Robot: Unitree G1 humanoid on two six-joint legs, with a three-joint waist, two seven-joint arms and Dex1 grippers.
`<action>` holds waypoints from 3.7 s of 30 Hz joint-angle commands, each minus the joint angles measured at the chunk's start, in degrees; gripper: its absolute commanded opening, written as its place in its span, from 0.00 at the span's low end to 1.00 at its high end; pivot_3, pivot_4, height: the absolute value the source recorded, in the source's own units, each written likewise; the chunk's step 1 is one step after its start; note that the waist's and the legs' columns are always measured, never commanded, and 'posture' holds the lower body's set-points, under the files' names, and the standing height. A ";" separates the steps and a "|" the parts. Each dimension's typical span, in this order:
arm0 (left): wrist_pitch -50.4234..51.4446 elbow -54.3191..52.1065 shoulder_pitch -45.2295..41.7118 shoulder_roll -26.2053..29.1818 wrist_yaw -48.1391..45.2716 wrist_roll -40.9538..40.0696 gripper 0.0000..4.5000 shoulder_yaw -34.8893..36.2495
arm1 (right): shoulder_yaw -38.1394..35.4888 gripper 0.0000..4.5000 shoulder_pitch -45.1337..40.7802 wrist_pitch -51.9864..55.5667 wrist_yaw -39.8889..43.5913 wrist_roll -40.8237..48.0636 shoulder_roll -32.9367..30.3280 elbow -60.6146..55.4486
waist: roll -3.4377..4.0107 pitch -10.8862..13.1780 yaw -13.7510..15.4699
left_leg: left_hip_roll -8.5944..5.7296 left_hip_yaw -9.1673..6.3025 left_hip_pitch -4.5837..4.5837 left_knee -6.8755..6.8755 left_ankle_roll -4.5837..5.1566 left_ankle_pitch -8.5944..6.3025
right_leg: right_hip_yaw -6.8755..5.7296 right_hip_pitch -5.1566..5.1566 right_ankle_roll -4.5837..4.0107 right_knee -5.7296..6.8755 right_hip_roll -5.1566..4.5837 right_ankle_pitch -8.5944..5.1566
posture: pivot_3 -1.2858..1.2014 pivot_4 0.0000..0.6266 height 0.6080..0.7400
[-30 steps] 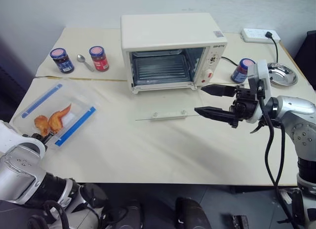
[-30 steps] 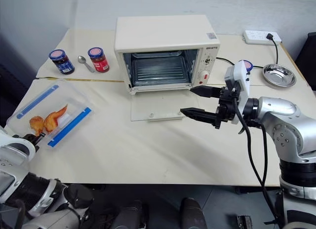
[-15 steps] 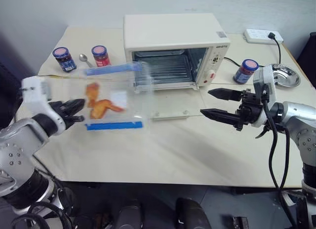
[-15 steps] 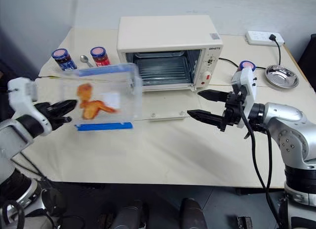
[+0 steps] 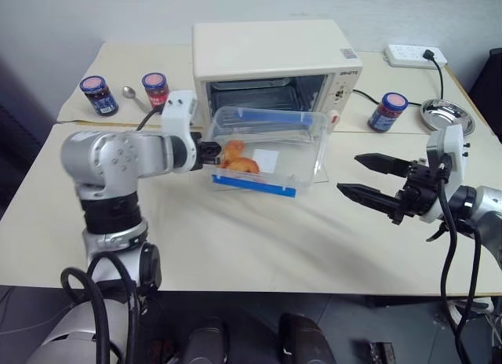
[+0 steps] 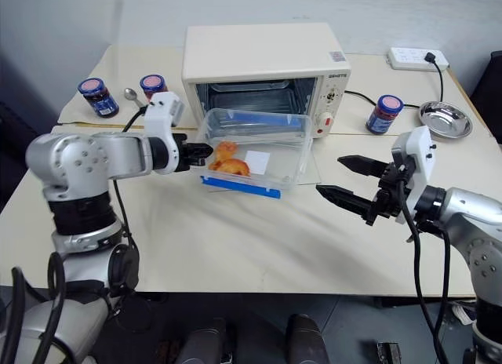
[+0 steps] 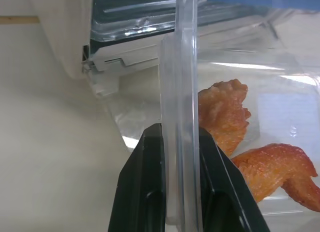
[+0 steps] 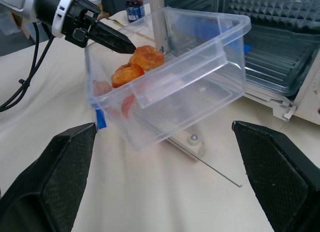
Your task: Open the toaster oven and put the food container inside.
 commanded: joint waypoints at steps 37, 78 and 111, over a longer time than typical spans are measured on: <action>-47.69 -1.26 18.92 18.82 -50.05 1.62 0.00 -20.83 | 27.45 0.00 -10.81 -12.78 1.63 -18.98 6.95 12.46 | 0.00 0.01 0.04 | -0.01 0.08 -0.03 0.01 0.05 0.07 | 0.11 -0.06 0.00 -0.01 0.04 0.01 | 0.52 0.24 1.00; -35.35 -19.32 25.23 36.95 -57.51 -19.17 0.73 5.38 | 18.85 0.00 4.46 -8.76 -12.75 -25.22 14.12 2.69 | 0.08 0.07 -2.53 | 0.05 0.01 0.07 -0.03 0.02 0.09 | -0.17 0.05 0.12 -0.02 -0.09 0.07 | 0.52 0.24 1.00; -45.06 -11.45 29.71 42.64 -56.17 -15.50 1.00 9.34 | -0.47 0.50 -13.57 1.58 8.68 -7.81 -8.12 14.18 | 0.20 0.14 -1.67 | 0.05 0.18 0.00 -0.11 0.15 -0.03 | -0.11 -0.09 0.04 -0.04 -0.09 0.03 | 0.52 0.24 1.00</action>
